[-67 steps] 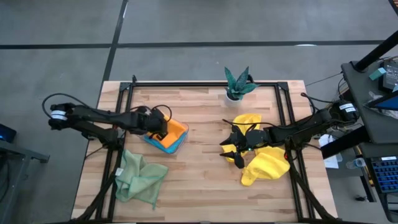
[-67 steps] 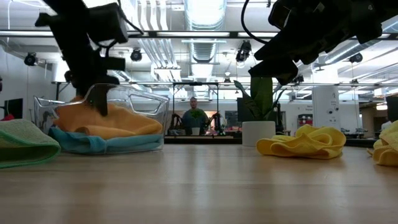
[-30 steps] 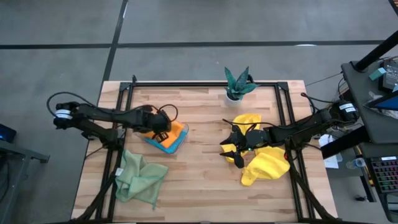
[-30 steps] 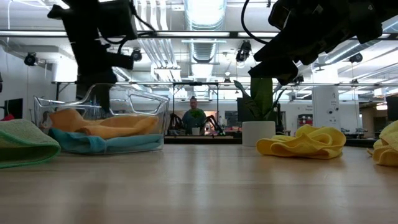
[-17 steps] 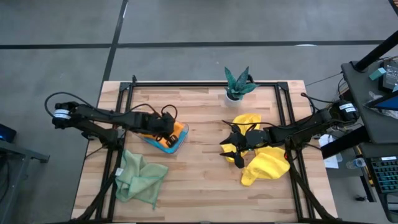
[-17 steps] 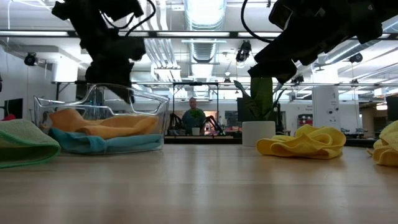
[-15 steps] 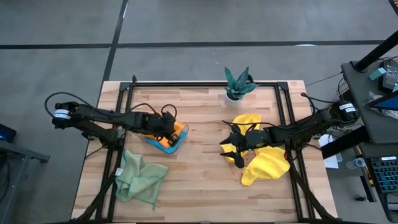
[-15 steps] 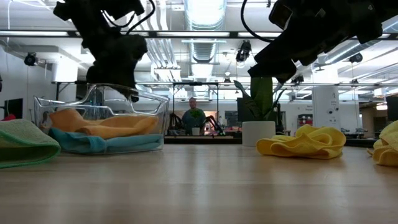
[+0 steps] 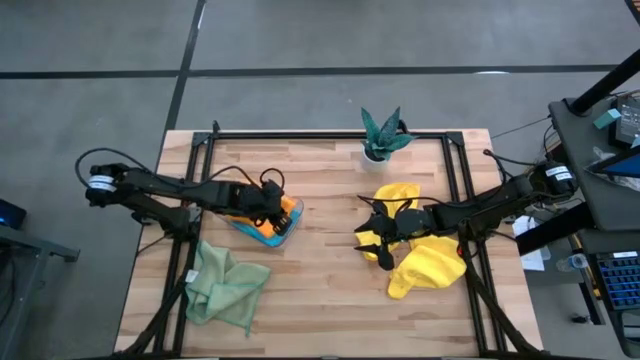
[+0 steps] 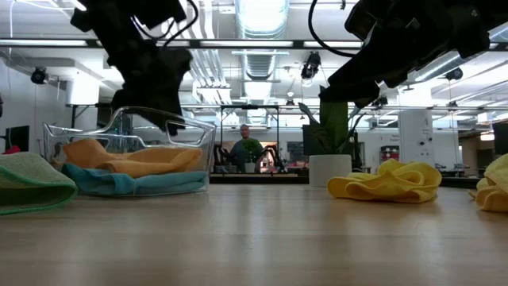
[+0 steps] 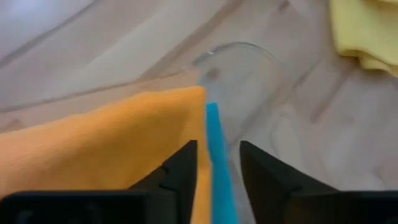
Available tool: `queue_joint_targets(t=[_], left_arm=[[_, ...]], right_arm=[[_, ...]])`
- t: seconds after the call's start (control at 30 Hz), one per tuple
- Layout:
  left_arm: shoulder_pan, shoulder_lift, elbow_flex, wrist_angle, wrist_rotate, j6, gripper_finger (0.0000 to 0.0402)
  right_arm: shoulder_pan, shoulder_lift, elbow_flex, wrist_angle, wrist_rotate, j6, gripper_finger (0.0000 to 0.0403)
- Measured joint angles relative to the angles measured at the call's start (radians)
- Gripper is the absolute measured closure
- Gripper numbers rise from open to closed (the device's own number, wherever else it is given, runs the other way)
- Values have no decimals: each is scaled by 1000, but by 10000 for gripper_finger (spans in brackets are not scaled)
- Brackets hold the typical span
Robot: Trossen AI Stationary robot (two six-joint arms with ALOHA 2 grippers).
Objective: Fold microfiber towels
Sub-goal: Put the orange microfiber cloth into the transparent bin
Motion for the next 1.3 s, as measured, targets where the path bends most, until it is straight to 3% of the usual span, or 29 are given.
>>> queue_joint_targets(t=[0.2, 0.67, 0.8, 1.0, 1.3], left_arm=[[0, 84, -8, 38, -67, 4, 236], [0, 214, 33, 58, -125, -9, 236], [0, 209, 33, 54, -150, -8, 273], [0, 208, 30, 54, -149, -8, 384], [0, 139, 35, 23, -149, 31, 401]], right_arm=[[0, 0, -3, 1, 0, 11, 170], [0, 0, -4, 5, 0, 12, 170], [0, 0, -4, 5, 0, 12, 170], [0, 0, -4, 4, 0, 12, 170], [0, 0, -4, 2, 0, 11, 170]])
